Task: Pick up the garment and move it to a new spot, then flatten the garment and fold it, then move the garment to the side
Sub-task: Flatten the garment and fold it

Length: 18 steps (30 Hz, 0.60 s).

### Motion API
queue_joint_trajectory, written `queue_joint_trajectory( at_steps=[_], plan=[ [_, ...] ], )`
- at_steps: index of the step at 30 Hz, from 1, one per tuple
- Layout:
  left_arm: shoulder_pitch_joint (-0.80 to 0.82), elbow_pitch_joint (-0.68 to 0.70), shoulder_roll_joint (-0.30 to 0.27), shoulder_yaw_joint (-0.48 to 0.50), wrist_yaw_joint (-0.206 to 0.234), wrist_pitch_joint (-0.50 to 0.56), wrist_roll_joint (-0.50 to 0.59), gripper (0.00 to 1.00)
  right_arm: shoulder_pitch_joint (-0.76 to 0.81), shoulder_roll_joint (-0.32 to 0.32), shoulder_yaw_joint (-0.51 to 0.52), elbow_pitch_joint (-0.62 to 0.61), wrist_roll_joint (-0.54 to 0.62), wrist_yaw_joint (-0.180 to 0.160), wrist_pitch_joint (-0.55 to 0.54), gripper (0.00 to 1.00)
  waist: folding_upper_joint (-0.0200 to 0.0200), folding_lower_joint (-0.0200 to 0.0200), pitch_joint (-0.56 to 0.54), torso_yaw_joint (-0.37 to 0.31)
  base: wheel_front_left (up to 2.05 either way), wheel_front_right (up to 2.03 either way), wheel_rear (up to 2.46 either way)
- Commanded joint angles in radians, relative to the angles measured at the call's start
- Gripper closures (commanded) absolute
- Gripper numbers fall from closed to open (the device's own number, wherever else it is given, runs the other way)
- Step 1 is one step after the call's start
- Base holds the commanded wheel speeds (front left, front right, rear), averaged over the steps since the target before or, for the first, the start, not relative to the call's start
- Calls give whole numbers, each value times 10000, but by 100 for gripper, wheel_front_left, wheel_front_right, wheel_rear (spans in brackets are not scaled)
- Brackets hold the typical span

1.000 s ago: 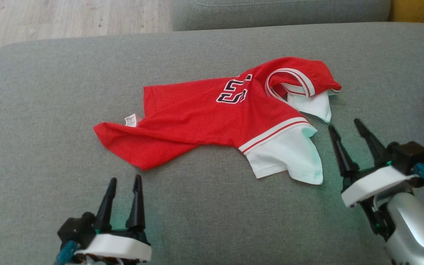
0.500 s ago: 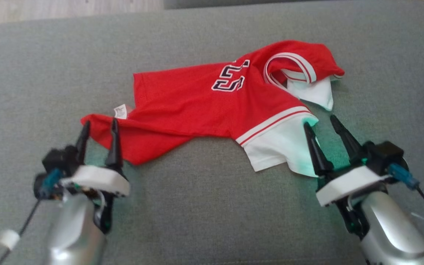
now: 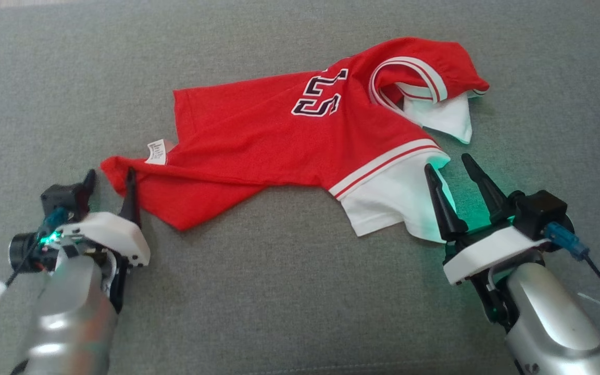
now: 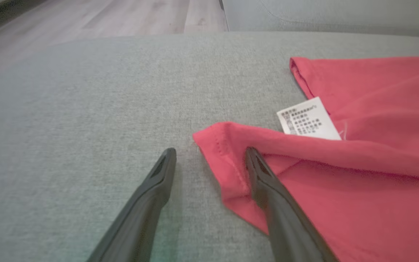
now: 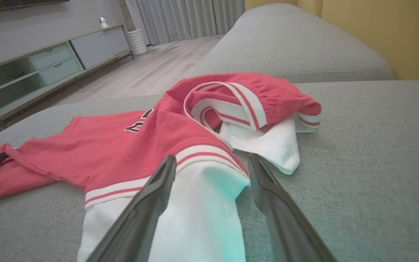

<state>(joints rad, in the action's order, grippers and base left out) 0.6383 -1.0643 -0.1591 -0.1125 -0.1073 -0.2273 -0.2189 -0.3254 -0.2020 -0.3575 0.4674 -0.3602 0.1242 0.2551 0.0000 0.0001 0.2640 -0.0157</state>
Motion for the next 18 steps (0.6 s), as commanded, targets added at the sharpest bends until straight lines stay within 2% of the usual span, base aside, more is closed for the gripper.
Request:
queue_joint_trajectory(
  at_steps=[1,5,9,13,18],
  plan=[
    [519,-31,-465,77,-110,161,21,0,-182,64,-198,-223,-34,65,66,0,0,-1,36,9,0,0,0],
    [1057,-416,-581,-127,-217,700,-373,0,-241,147,-224,-219,-36,65,66,0,0,-1,106,21,0,0,0],
    [1210,26,-505,-1219,-229,1984,-1711,0,-243,215,-265,-173,-125,65,66,0,0,-1,40,24,0,0,0],
    [1046,1213,-1342,-2465,-231,3328,-3432,0,-253,320,-281,-110,-215,65,66,0,0,-1,-61,2,0,0,0],
    [841,2315,-2581,-3554,-232,4244,-4910,0,-288,415,-304,-102,-278,65,66,0,0,-1,-87,-74,0,0,0]
  ],
)
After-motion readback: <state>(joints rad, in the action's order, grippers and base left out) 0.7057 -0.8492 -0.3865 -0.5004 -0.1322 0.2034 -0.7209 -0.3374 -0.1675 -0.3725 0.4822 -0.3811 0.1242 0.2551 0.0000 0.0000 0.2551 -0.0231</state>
